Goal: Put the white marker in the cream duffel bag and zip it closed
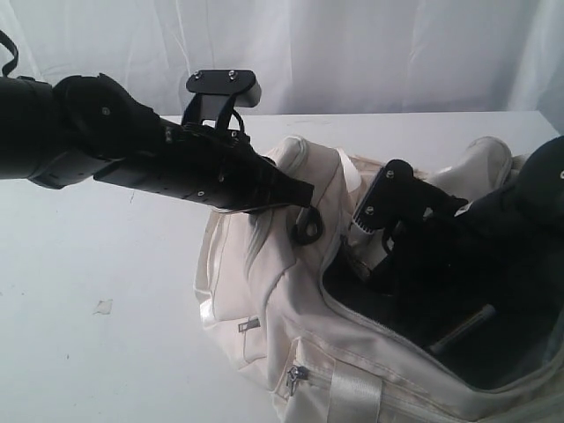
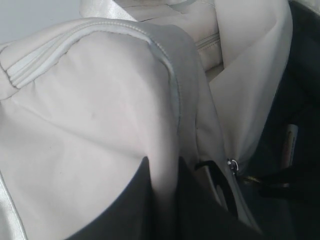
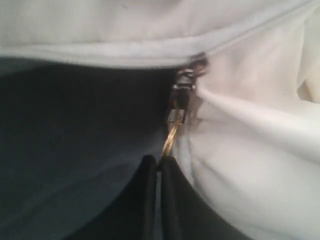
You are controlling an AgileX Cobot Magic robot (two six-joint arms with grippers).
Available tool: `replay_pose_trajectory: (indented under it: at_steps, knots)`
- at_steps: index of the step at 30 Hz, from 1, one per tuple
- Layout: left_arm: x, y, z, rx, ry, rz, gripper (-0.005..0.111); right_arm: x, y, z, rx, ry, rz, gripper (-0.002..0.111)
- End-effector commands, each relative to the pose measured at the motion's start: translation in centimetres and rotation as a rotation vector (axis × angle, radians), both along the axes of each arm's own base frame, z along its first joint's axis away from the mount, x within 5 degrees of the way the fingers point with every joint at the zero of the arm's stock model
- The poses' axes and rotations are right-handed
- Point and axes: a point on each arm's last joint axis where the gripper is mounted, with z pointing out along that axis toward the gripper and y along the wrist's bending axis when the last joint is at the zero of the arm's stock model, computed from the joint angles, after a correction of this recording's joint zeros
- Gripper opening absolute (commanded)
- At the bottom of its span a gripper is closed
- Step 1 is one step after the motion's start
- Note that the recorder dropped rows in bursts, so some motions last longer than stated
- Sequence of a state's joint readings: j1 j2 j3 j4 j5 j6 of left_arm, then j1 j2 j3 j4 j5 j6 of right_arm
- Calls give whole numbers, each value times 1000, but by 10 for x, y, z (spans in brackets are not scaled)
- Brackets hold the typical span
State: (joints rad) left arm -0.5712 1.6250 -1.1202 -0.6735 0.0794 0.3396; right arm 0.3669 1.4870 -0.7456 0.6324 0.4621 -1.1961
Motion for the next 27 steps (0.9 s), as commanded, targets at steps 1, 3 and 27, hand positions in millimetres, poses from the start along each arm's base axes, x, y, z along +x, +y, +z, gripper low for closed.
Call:
replay_pose_trajectory:
  at_steps: [1, 3, 27]
  knots:
    - [1, 1, 12, -30, -40, 22, 5, -9, 1, 15, 45, 0, 9, 0]
    - [1, 1, 12, -29, -45, 25, 5, -13, 0, 20, 56, 3, 17, 0]
    - [2, 2, 13, -27, -62, 33, 5, -68, -7, 65, 159, 173, 34, 0]
